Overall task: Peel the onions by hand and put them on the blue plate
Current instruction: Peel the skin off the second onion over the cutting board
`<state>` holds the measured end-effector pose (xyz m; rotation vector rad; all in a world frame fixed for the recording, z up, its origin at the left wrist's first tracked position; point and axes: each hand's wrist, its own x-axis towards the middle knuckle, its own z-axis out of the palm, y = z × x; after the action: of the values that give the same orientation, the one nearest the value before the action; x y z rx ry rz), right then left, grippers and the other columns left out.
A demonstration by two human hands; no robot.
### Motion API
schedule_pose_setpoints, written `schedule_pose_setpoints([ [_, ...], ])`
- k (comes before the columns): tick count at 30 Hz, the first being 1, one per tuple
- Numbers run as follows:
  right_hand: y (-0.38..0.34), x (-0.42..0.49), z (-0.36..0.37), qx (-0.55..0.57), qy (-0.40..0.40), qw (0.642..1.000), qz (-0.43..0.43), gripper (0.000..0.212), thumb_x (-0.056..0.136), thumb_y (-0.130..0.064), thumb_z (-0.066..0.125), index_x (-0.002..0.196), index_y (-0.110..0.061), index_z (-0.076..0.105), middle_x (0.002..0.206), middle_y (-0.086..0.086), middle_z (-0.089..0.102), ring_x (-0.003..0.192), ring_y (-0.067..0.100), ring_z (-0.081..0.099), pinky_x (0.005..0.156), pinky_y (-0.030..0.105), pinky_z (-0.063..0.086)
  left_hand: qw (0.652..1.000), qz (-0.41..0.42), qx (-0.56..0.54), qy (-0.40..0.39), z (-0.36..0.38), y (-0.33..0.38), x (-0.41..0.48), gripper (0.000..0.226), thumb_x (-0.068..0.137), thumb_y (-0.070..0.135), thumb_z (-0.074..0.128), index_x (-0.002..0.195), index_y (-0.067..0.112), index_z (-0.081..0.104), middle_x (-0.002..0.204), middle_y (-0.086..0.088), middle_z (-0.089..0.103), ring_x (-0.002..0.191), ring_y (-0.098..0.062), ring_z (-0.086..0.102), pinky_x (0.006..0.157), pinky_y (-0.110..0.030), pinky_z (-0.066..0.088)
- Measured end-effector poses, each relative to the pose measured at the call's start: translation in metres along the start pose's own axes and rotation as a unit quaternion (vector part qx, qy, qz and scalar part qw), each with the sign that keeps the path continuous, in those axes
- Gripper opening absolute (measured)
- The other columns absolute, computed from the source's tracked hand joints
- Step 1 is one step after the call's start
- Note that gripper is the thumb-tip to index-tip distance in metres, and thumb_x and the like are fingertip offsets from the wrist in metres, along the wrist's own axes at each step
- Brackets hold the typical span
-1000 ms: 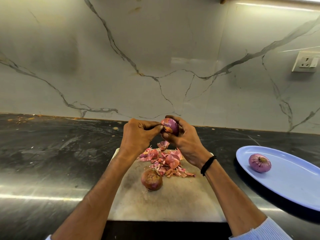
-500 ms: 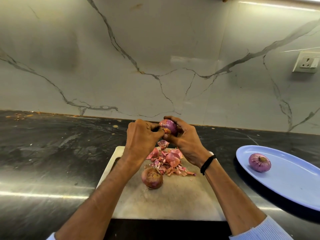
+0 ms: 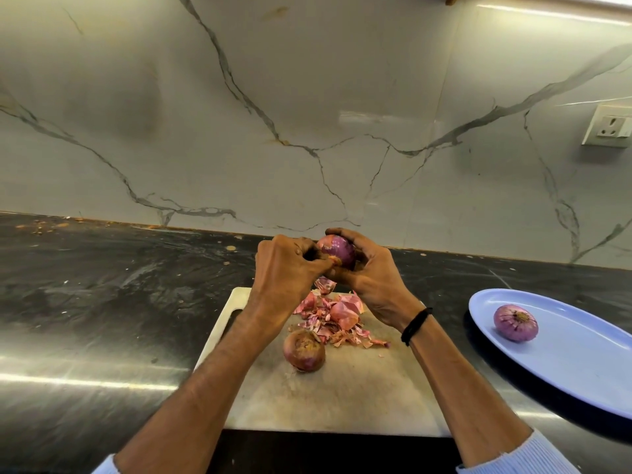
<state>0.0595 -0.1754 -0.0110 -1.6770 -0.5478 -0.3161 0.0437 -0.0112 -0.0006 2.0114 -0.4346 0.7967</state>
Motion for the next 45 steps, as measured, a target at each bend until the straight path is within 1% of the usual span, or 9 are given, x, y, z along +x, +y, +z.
schedule_pose_setpoints([
  [7,0.0,0.002,-0.003,0.078,-0.014,0.997,0.025,0.063,0.075,0.01,0.077,0.132,-0.009,0.057,0.131,0.013,0.058,0.119,0.028,0.062,0.098,0.041,0.054,0.996,-0.057,-0.074,0.011,-0.012,0.001,0.007,0.013,0.082,0.012,0.079,0.095,0.009,0.08,0.079,0.004,0.074,0.07,-0.002,0.071,0.071,-0.015,0.058],
  [13,-0.001,0.004,-0.006,0.11,0.005,0.993,0.039,0.068,0.068,-0.003,0.08,0.131,-0.008,0.055,0.129,0.015,0.059,0.12,0.033,0.061,0.102,0.049,0.051,0.982,-0.1,-0.16,-0.028,-0.014,0.001,0.012,0.02,0.085,0.019,0.075,0.104,0.013,0.077,0.092,0.005,0.077,0.085,-0.003,0.072,0.08,-0.017,0.057],
  [24,0.0,0.005,-0.008,0.064,0.012,0.997,0.035,0.062,0.074,0.009,0.078,0.129,-0.005,0.055,0.126,0.012,0.06,0.115,0.028,0.063,0.094,0.034,0.056,0.993,-0.038,-0.108,-0.022,-0.01,-0.001,0.009,0.022,0.083,0.019,0.079,0.105,0.015,0.078,0.098,0.002,0.077,0.086,-0.001,0.072,0.08,-0.019,0.058],
  [32,-0.001,0.005,-0.008,0.057,0.024,0.997,0.044,0.063,0.073,0.007,0.08,0.129,-0.008,0.056,0.126,0.012,0.061,0.115,0.027,0.064,0.096,0.041,0.056,0.992,-0.06,-0.112,-0.02,-0.01,0.0,0.009,0.017,0.087,0.009,0.073,0.104,0.01,0.077,0.092,0.002,0.076,0.082,-0.001,0.071,0.075,-0.011,0.055],
  [36,-0.002,0.004,-0.006,0.06,0.017,0.997,0.046,0.063,0.073,0.008,0.08,0.129,-0.008,0.056,0.125,0.011,0.061,0.114,0.025,0.065,0.093,0.033,0.056,0.992,-0.078,-0.095,-0.005,-0.012,0.002,0.008,0.009,0.089,0.013,0.072,0.089,0.01,0.08,0.077,-0.001,0.076,0.068,-0.011,0.071,0.066,-0.018,0.058],
  [38,-0.003,0.003,-0.005,0.053,0.015,0.997,0.046,0.062,0.073,0.007,0.08,0.128,-0.01,0.057,0.124,0.009,0.061,0.112,0.023,0.065,0.091,0.03,0.056,0.993,-0.092,-0.07,0.017,-0.011,0.001,0.008,0.024,0.093,0.018,0.066,0.072,0.008,0.076,0.065,-0.006,0.071,0.06,-0.024,0.067,0.058,-0.032,0.057],
  [40,-0.005,0.003,-0.004,0.052,0.018,0.998,0.045,0.059,0.073,0.006,0.08,0.123,-0.016,0.059,0.121,0.005,0.062,0.109,0.018,0.066,0.09,0.029,0.056,0.992,-0.118,-0.03,0.019,-0.011,0.002,0.009,0.038,0.098,0.022,0.054,0.064,0.007,0.062,0.059,-0.004,0.062,0.055,-0.026,0.06,0.061,-0.043,0.056],
  [42,-0.006,0.003,-0.004,0.055,0.022,0.997,0.043,0.057,0.073,0.006,0.08,0.12,-0.02,0.06,0.12,0.003,0.063,0.108,0.017,0.066,0.092,0.03,0.056,0.991,-0.136,-0.004,0.012,-0.011,0.004,0.008,0.044,0.103,0.025,0.045,0.062,0.012,0.052,0.057,0.002,0.053,0.053,-0.016,0.051,0.061,-0.043,0.051],
  [45,-0.005,0.003,-0.005,0.063,0.024,0.997,0.04,0.058,0.073,0.006,0.079,0.122,-0.017,0.059,0.121,0.004,0.063,0.111,0.02,0.066,0.093,0.034,0.057,0.992,-0.127,0.001,-0.021,-0.011,0.003,0.01,0.048,0.103,0.04,0.049,0.065,0.013,0.06,0.059,0.003,0.06,0.056,-0.015,0.058,0.061,-0.034,0.051],
])
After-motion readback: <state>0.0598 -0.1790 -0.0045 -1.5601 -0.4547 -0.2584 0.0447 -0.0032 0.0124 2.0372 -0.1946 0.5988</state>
